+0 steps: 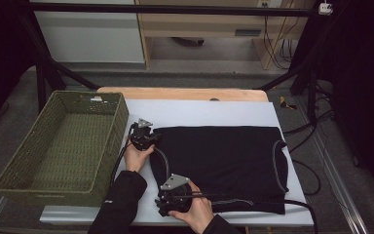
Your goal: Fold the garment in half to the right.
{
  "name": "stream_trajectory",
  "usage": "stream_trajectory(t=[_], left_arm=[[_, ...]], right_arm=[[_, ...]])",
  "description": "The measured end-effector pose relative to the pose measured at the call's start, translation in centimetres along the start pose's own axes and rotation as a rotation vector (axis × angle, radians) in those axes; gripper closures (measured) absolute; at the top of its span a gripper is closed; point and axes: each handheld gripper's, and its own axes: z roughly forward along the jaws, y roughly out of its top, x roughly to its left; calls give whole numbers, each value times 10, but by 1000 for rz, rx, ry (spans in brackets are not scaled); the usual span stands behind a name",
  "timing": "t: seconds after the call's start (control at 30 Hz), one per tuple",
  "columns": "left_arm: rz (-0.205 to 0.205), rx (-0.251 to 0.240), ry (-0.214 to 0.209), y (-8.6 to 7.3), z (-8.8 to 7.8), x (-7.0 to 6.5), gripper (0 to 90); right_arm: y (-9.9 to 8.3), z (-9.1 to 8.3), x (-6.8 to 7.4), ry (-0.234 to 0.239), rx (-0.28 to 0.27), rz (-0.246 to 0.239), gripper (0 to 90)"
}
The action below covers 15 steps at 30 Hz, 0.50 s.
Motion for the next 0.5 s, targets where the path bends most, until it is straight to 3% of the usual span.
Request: stream_trajectory(t=[0.2,0.5], left_arm=[[-1,-1,-1,0,0,0,802],[8,-1,5,0,0,-1,802]], right_arm=[[-2,2,4,-54,-19,-22,369],[0,-2,-1,-93,7,-34,651]])
